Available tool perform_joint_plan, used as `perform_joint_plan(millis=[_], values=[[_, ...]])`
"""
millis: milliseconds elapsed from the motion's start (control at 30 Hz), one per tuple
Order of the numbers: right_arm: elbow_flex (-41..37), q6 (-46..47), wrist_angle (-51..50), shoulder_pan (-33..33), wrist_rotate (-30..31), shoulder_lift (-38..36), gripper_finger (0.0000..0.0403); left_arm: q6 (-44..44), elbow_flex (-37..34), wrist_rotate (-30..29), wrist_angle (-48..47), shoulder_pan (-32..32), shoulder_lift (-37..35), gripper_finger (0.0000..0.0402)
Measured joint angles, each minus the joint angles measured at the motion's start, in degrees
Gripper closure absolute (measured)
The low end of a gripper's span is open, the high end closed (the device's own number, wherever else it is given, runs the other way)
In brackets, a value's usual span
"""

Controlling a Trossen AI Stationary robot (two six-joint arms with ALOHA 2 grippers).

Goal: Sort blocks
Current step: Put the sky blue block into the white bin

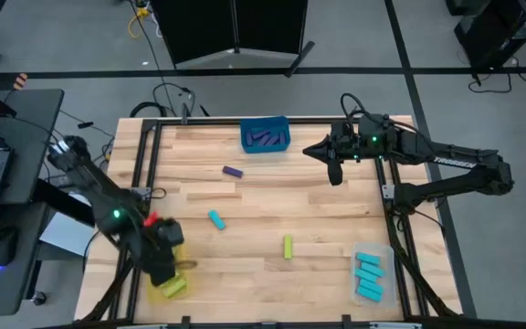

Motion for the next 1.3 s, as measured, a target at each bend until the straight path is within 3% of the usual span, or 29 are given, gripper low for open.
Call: perform_joint_plan(millis=[233, 667, 900, 1300], values=[[0.0, 0.08, 0.0, 0.03, -0.28, -0.01, 0.0383, 17.9, 3.82, 0.34, -6.72, 12.22, -2.76, 0.0396], [0.0, 3.74, -0.02, 1.68, 2.58, -0.02, 0.0366, 60.31, 4.18, 14.69, -3.85, 36.82, 3.11, 0.0397], [0.0, 7.44, -1.13, 1.71, 2.74, -0.02, 0.0363, 80.2, 4.12, 14.74, -1.58, 39.8, 10.36, 0.0362], [0.02, 10.2, -5.54, 1.71, 2.69, -0.02, 0.0363, 88.96, -0.61, 9.84, 5.06, 39.91, 18.98, 0.0237]])
